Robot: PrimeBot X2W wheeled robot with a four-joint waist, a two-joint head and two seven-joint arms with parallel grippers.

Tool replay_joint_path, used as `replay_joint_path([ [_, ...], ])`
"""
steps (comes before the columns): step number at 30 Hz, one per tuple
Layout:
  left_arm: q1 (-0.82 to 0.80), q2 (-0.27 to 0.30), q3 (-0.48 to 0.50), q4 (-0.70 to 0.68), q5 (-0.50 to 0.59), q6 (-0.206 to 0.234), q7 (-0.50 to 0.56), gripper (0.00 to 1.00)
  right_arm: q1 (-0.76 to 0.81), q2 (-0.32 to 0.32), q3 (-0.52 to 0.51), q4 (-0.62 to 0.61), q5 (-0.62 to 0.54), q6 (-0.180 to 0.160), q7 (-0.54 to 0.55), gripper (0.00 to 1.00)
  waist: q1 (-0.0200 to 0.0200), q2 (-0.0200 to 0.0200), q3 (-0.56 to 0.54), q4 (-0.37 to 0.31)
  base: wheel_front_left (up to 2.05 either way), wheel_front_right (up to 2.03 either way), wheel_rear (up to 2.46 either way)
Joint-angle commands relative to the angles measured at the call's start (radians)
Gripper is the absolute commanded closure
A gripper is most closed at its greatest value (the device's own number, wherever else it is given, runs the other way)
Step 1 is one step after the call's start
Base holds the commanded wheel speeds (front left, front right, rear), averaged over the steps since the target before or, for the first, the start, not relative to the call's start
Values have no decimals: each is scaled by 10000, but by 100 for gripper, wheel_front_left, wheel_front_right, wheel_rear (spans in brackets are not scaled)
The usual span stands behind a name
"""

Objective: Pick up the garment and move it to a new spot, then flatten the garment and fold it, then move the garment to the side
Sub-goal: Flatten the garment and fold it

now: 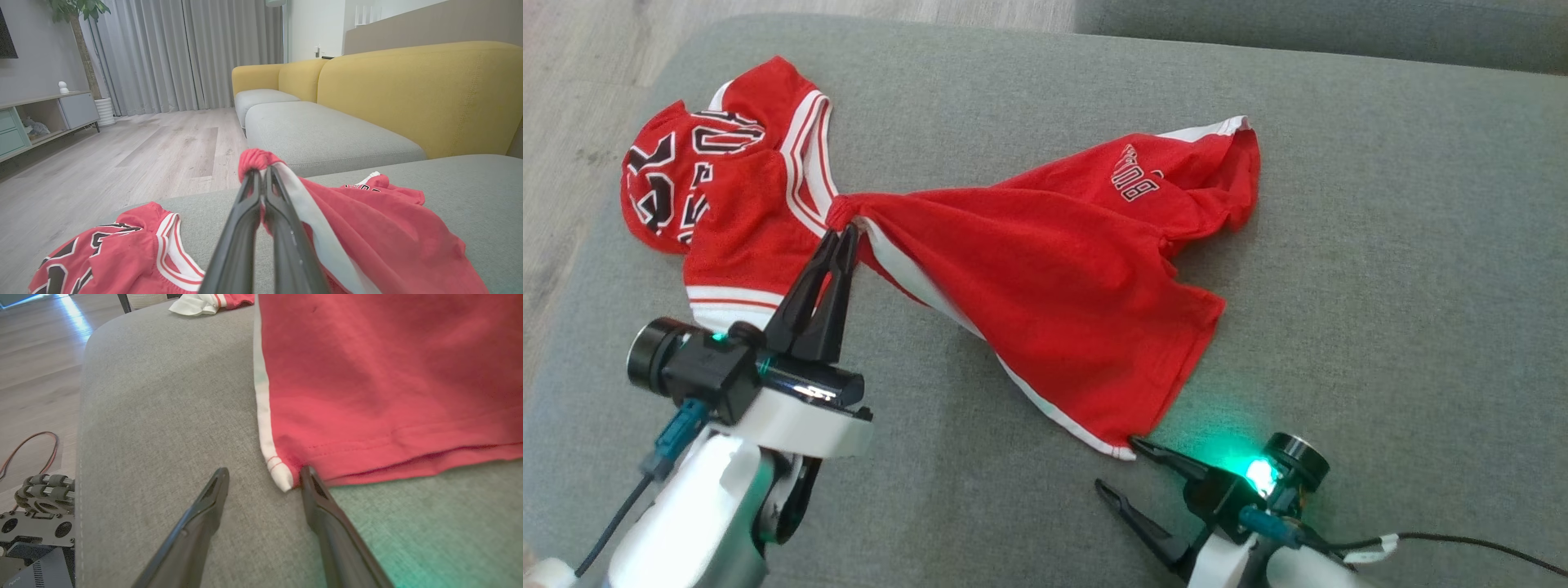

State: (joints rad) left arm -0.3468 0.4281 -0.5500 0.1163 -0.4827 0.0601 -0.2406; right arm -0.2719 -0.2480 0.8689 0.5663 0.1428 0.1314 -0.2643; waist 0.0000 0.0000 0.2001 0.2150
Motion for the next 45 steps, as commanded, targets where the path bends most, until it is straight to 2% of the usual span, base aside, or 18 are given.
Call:
replay_joint_path([
  [1, -517, 185, 416, -264, 60, -41, -138, 100, -108, 122, -14, 88, 18, -7, 25, 11, 0, 0, -9, 22, 0, 0, 0],
  [2, -502, 165, 409, -264, 67, -46, -145, 100, -123, 155, -68, 159, -10, -7, 25, 16, 0, 0, -14, 31, 0, 0, 0],
  [5, -457, 115, 382, -250, 90, -78, -162, 100, -158, 230, -178, 413, -162, -7, 25, 73, 0, 0, -32, 56, 0, 0, 0],
  [6, -445, 103, 376, -236, 94, -94, -167, 100, -166, 246, -197, 524, -210, -7, 25, 100, 0, 0, -40, 65, 0, 0, 0],
  [10, -418, 79, 373, -186, 117, -130, -180, 100, -256, 311, -374, 830, -430, -7, 25, 100, 0, 0, -76, 74, 0, 0, 0],
  [12, -415, 91, 403, -190, 122, -138, -186, 100, -289, 348, -709, 569, -520, -7, 25, 100, 0, 0, -86, 36, 0, 0, 0],
  [16, -488, 233, 453, -309, 206, -224, -193, 100, -102, 362, -2211, -931, -712, -7, 25, 100, 0, 0, -146, -222, 0, 0, 0],
  [17, -488, 233, 453, -309, 206, -224, -193, 100, -102, 362, -2211, -931, -712, -7, 25, 100, 0, 0, -146, -222, 0, 0, 0],
  [23, -1136, 888, 573, -1023, 769, -347, -148, 100, -97, 253, -4852, -3839, -1403, -7, 25, 100, 0, 0, -233, -1108, 0, 0, 0],
  [27, -2064, 1354, 641, -1625, 1099, -598, 238, 100, -815, -127, -6028, -5285, -1849, -7, 25, 100, 0, 0, -269, -1802, 0, 0, 0],
  [33, -3909, 1784, 821, -2478, 1278, -1116, 1039, 100, -2455, -1093, -7061, -6519, -2120, -7, 25, 100, 0, 0, -202, -2655, 0, 0, 0],
  [39, -5720, 2079, 895, -2903, 1084, -1576, 1805, 100, -4346, -1967, -7613, -6636, -1873, -7, 25, 100, 0, 0, 213, -3277, 0, 0, 0],
  [45, -7210, 2243, 271, -2218, 406, -1861, 2430, 100, -6048, -2362, -7481, -5212, -1435, -7, 25, 100, 0, 0, 853, -3489, 0, 0, 0],
])
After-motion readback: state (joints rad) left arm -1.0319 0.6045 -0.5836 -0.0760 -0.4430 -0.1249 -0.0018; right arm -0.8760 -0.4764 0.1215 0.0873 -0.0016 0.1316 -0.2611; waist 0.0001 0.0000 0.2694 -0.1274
